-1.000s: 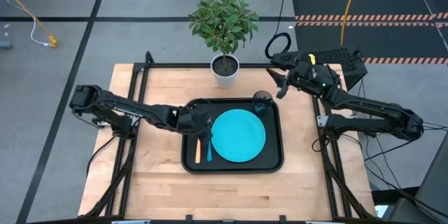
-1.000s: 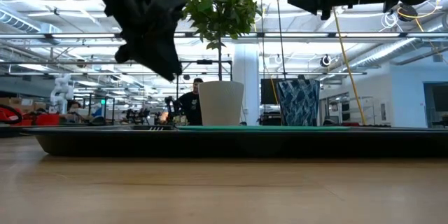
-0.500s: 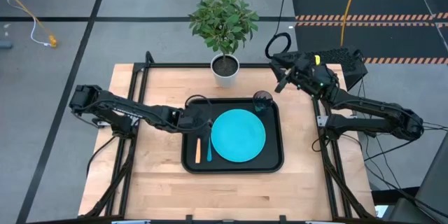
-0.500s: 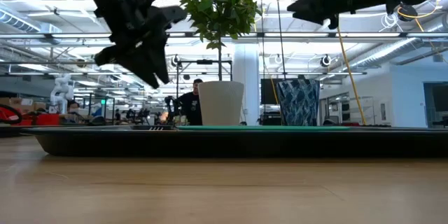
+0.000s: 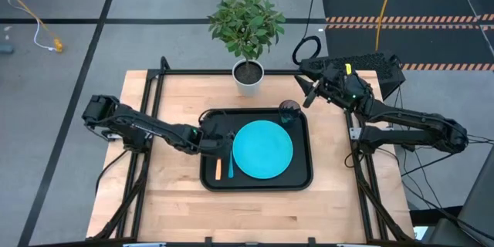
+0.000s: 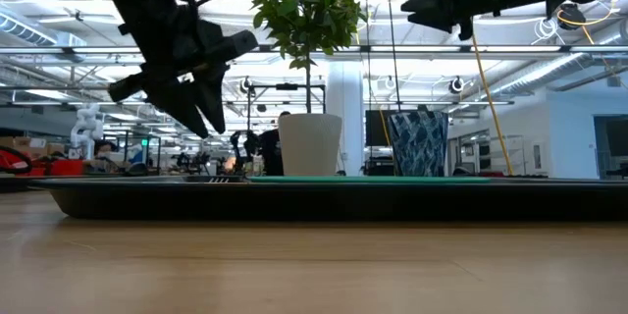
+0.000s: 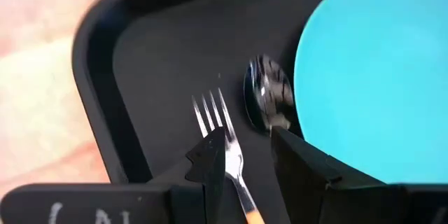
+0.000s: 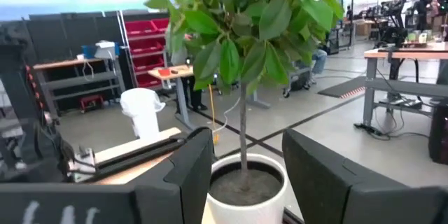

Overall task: Pick and place plate/cup/fork/spoon on tray
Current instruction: Adjust the yellow fork on the black tray

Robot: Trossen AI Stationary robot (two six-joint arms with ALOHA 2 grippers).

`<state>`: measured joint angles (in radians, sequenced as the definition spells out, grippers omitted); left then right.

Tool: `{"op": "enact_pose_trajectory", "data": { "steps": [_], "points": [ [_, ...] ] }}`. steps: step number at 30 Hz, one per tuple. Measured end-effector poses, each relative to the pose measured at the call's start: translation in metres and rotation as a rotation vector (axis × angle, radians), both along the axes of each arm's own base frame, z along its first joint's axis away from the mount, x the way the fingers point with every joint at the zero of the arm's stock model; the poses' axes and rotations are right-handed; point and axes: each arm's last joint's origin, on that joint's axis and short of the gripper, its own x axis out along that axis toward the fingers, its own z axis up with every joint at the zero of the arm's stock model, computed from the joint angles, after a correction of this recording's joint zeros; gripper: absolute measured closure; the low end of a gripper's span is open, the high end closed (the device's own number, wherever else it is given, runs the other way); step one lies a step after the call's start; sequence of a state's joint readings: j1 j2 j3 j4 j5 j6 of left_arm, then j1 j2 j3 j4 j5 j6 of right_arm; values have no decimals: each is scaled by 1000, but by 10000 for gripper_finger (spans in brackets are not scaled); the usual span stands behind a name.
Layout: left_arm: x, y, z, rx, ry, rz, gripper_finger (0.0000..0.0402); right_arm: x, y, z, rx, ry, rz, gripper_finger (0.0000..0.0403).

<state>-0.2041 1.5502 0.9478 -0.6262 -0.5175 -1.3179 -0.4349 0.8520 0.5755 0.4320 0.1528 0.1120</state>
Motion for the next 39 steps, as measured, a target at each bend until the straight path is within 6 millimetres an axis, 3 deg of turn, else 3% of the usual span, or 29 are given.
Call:
{"op": "enact_pose_trajectory", "data": {
  "steps": [8, 16, 27, 39],
  "points": [
    [6, -23, -5, -24, 18, 15, 284, 0, 0, 1, -5, -11, 0, 234],
    [30, -33, -23, -52, 168, -8, 284, 0, 0, 0, 15, -12, 2, 234],
    [30, -26, -25, -34, 266, 51, 284, 1, 1, -3, 35, 13, 6, 234],
    [37, -25, -33, -71, 254, 28, 284, 1, 1, -5, 49, 28, 6, 234]
  ]
}}
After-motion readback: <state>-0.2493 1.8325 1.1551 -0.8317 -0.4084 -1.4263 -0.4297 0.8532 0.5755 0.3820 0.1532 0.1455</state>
